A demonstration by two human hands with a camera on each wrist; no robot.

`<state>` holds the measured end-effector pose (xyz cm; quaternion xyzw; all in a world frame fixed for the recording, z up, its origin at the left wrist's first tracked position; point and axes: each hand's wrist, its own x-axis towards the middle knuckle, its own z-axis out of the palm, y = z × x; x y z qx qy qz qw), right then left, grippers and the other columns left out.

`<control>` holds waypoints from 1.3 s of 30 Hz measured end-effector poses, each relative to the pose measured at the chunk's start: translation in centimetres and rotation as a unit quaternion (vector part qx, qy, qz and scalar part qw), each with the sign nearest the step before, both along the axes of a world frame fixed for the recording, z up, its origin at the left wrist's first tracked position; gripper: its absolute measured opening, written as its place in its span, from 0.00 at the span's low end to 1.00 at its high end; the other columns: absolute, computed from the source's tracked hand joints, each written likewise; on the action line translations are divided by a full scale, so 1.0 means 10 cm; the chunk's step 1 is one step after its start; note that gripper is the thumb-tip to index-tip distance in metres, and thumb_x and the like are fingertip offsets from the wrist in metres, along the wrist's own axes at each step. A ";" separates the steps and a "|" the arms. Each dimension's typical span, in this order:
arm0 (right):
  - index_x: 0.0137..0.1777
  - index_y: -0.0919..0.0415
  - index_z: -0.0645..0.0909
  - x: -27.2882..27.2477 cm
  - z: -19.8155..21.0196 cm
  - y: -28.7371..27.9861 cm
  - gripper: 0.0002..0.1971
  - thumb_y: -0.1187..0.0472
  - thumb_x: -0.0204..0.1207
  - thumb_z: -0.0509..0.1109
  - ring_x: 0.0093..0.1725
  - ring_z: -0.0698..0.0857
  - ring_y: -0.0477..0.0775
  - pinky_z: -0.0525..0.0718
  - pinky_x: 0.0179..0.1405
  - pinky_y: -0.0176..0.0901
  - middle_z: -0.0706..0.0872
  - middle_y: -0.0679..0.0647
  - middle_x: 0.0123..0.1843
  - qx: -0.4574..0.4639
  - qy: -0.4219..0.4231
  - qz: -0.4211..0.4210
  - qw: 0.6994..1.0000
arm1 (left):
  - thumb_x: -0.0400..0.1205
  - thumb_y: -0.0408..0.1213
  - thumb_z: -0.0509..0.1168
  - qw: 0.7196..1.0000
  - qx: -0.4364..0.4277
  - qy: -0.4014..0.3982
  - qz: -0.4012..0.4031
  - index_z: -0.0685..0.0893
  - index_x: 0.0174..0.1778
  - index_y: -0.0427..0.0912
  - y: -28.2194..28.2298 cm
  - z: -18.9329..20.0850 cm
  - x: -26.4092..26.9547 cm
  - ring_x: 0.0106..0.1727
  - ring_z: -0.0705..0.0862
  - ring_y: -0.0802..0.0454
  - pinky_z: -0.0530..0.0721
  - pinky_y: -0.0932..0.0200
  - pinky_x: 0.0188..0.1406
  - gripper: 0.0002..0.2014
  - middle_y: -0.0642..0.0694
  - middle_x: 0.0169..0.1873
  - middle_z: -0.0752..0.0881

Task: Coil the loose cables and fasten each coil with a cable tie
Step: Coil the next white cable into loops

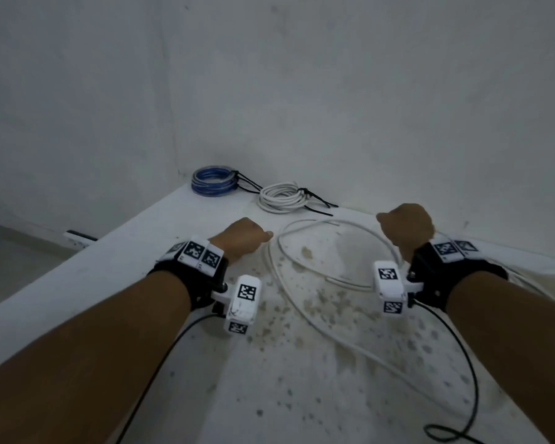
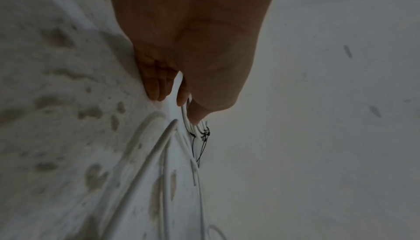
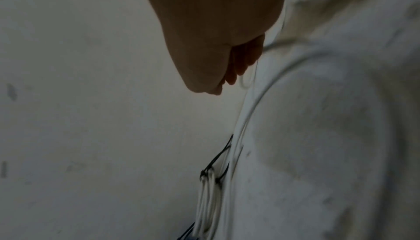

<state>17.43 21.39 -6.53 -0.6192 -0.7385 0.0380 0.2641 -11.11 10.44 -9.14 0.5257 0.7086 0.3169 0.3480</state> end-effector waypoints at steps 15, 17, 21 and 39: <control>0.36 0.65 0.82 1.56 -0.34 -0.88 0.24 0.41 0.77 0.71 0.43 0.86 0.59 0.77 0.39 0.45 0.86 0.60 0.39 -0.205 -0.079 -0.002 0.976 | 0.81 0.54 0.68 0.935 0.091 0.301 -0.165 0.79 0.66 0.48 -0.25 0.03 1.51 0.64 0.80 0.44 0.78 0.45 0.66 0.21 0.45 0.63 0.81; 0.39 0.67 0.85 1.58 -0.32 -0.89 0.24 0.43 0.76 0.73 0.43 0.86 0.59 0.79 0.40 0.45 0.87 0.60 0.39 -0.209 -0.072 -0.002 0.975 | 0.81 0.55 0.67 0.921 0.066 0.319 -0.216 0.77 0.69 0.46 -0.19 0.04 1.79 0.64 0.80 0.45 0.79 0.45 0.66 0.24 0.45 0.65 0.81; 0.25 0.62 0.71 1.63 -0.39 -0.83 0.24 0.48 0.76 0.73 0.31 0.77 0.57 0.75 0.36 0.42 0.73 0.54 0.26 -0.214 -0.046 -0.011 0.976 | 0.82 0.50 0.68 0.891 0.068 0.380 -0.237 0.74 0.72 0.40 -0.05 0.02 2.15 0.66 0.79 0.44 0.78 0.54 0.60 0.27 0.42 0.67 0.80; 0.32 0.64 0.73 1.80 -0.32 -0.91 0.18 0.56 0.82 0.68 0.28 0.71 0.53 0.74 0.40 0.43 0.73 0.58 0.29 -0.245 0.123 0.022 0.962 | 0.79 0.38 0.64 0.860 0.049 0.448 -0.238 0.78 0.33 0.38 0.37 0.05 2.70 0.42 0.85 0.42 0.72 0.60 0.33 0.10 0.39 0.34 0.81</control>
